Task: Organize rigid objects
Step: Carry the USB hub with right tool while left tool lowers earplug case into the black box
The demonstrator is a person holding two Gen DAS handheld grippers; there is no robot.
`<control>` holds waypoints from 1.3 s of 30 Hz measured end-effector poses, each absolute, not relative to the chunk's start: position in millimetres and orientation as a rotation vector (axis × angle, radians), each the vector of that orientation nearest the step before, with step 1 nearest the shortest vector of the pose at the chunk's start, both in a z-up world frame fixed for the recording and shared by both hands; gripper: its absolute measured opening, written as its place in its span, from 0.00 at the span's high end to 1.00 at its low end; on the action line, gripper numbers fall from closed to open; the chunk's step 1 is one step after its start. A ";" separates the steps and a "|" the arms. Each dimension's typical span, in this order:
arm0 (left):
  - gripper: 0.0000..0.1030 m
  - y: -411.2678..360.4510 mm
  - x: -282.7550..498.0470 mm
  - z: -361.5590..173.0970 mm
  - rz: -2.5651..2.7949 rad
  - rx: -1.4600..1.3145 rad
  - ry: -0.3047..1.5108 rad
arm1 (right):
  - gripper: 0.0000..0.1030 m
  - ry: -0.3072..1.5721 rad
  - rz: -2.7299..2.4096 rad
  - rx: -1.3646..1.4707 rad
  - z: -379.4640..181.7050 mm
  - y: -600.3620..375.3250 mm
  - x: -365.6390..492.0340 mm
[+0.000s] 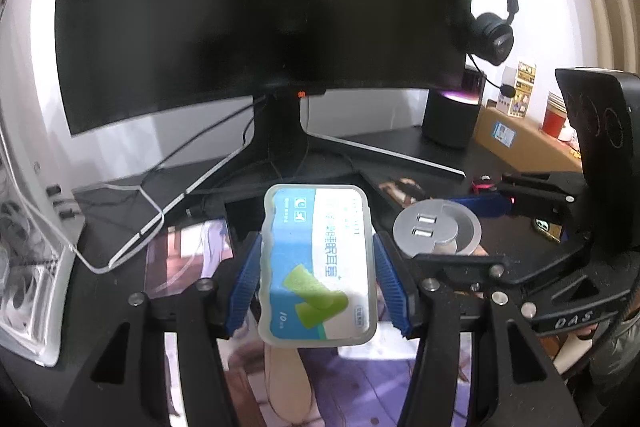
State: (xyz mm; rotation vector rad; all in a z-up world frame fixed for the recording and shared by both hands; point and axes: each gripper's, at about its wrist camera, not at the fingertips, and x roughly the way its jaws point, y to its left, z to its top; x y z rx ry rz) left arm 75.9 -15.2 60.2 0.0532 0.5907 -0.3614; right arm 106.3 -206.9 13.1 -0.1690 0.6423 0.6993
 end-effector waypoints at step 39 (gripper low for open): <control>0.47 -24.1 175.6 12.0 -0.370 0.005 0.707 | 0.43 0.720 0.599 -0.050 -20.8 -208.0 209.0</control>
